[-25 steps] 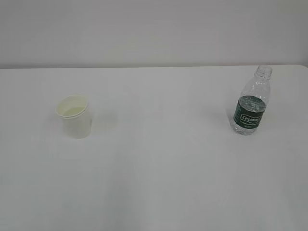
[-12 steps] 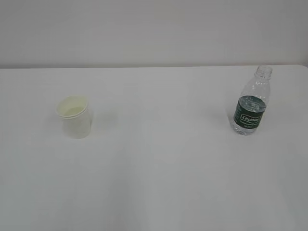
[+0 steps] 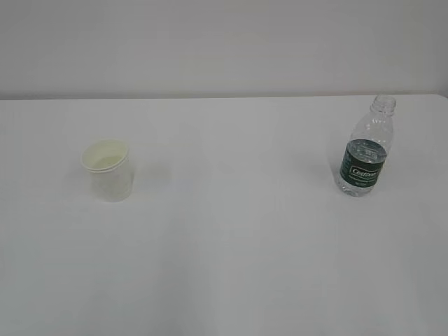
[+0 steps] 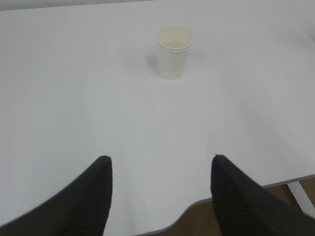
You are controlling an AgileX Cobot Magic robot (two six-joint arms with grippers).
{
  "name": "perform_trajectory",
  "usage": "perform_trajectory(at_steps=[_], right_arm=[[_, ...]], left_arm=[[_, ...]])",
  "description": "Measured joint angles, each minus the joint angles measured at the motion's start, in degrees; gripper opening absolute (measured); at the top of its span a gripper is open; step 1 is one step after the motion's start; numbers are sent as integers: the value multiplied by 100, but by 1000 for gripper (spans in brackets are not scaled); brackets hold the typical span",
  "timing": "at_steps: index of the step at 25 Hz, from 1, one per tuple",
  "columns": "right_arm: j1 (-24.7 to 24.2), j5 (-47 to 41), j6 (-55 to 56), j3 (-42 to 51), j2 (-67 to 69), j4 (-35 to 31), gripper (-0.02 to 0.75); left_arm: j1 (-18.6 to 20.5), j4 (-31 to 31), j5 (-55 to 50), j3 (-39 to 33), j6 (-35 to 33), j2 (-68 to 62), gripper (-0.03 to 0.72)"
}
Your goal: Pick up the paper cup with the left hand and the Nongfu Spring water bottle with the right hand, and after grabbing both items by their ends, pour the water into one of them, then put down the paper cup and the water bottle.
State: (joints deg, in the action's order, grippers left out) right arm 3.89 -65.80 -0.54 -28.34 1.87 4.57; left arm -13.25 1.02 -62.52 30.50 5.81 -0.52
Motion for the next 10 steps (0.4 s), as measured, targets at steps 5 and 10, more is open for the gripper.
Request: perform_trajectory(at_steps=[5, 10], right_arm=[[0, 0, 0, 0, 0, 0, 536], [0, 3, 0, 0, 0, 0, 536]], left_arm=[[0, 0, 0, 0, 0, 0, 450], [0, 0, 0, 0, 0, 0, 446]])
